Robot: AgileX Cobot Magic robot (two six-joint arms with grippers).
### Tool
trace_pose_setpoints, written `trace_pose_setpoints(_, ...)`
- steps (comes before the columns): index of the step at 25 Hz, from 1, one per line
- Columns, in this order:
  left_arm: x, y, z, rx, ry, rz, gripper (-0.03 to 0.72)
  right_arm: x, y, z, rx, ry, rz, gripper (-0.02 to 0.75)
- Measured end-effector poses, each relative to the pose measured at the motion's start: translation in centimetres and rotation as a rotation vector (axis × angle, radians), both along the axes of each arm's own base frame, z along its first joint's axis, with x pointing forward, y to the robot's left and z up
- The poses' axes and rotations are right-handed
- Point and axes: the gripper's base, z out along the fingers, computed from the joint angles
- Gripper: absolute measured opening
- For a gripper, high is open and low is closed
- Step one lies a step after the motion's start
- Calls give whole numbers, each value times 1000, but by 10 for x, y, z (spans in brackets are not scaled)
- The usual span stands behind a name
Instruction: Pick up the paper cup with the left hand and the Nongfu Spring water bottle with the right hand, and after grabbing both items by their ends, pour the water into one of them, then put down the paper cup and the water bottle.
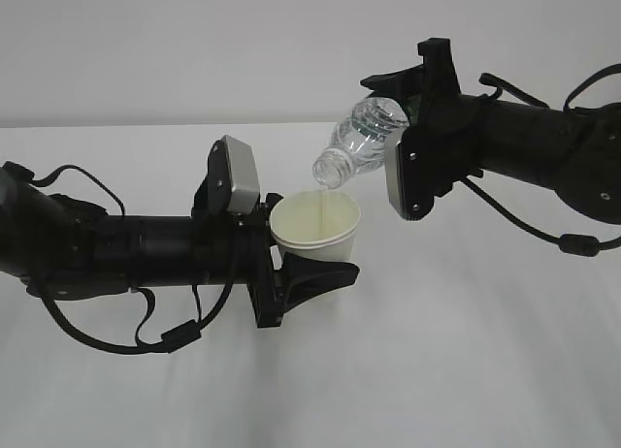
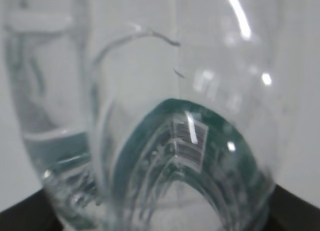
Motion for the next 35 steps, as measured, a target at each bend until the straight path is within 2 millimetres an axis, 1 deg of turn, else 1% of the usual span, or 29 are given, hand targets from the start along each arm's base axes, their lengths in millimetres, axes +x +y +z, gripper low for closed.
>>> trace_pose_setpoints(35, 0, 0, 0, 1, 0, -2, 492, 0, 1, 2, 0, -26, 13, 491)
